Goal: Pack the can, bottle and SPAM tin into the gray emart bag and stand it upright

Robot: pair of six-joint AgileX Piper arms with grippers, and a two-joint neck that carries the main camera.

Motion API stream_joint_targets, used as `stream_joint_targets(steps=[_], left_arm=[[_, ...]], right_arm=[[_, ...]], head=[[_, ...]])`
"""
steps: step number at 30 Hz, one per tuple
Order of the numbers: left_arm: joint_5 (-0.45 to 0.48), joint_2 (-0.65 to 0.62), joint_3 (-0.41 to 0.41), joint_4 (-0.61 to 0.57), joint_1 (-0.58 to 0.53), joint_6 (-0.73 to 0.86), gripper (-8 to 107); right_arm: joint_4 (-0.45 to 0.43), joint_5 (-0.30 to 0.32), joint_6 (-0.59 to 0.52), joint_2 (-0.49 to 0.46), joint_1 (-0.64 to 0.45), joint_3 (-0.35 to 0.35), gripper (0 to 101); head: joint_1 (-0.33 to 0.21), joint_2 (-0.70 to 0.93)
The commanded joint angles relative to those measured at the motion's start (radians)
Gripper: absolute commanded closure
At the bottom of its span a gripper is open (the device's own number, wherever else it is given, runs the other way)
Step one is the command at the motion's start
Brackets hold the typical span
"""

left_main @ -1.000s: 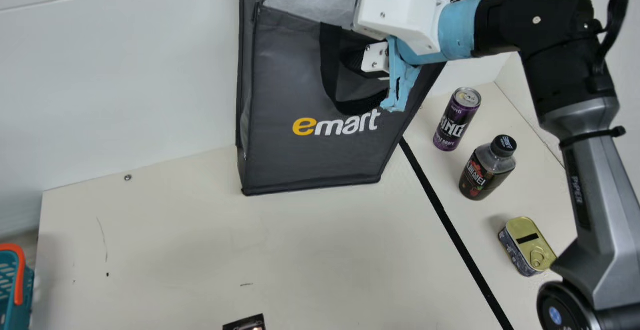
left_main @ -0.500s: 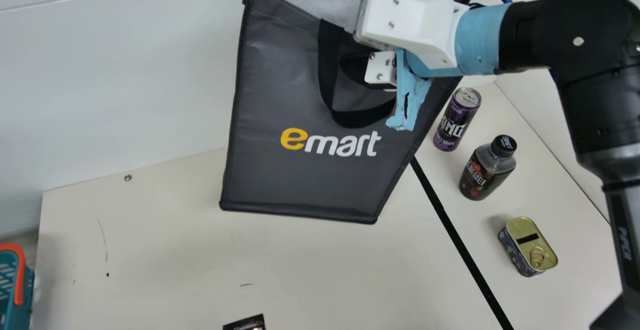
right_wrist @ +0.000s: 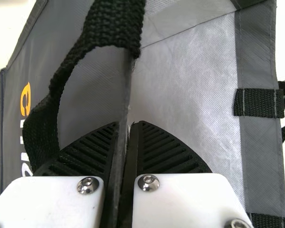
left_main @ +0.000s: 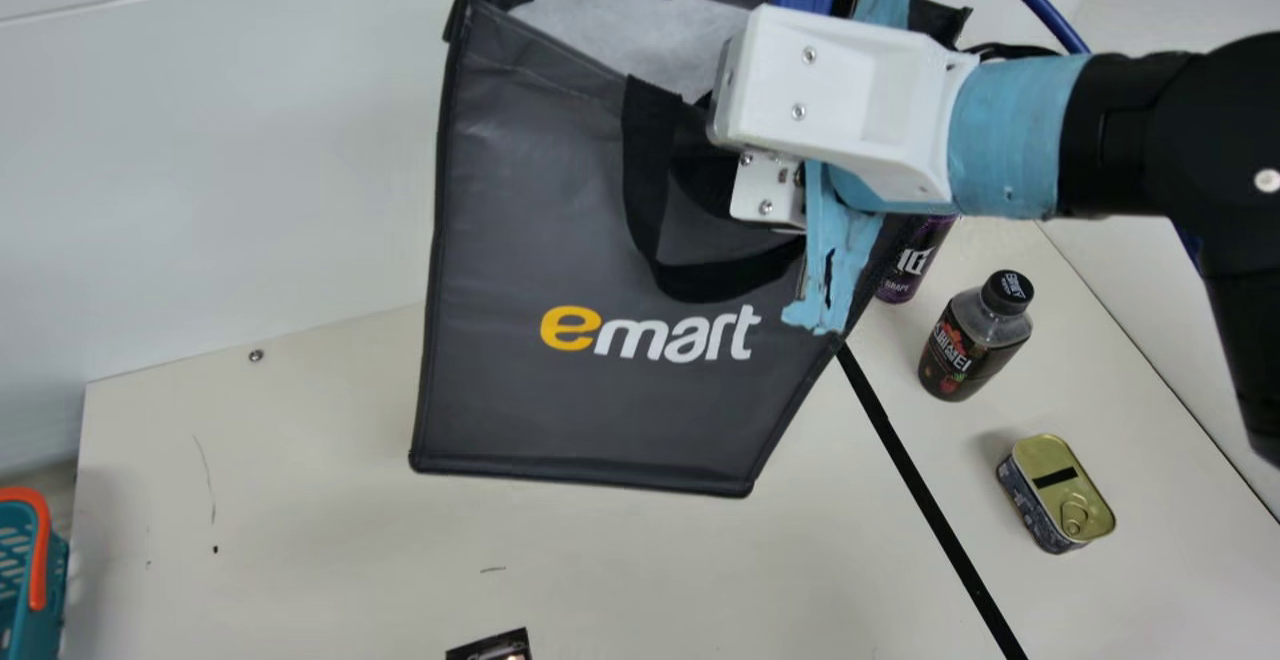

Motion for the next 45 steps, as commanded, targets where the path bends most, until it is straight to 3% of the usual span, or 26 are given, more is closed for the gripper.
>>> stream_joint_targets(steps=[1,15,45], left_arm=[[0.000,0.000,0.000,0.000,0.000,0.000,9],[0.000,0.000,0.000,0.000,0.000,0.000,9],[0.000,0.000,0.000,0.000,0.000,0.000,9]], right_arm=[[-0.007,-0.001,0.004,-0.019,0.010,0.014,101],[-0.064,-0.001,0.034,-0.114,0.073,0.119,101],[-0.099,-0.001,0.105,-0.211,0.167,0.318,101]], head=[[-0.023,-0.001],[-0.023,-0.001],[-0.023,-0.001]])
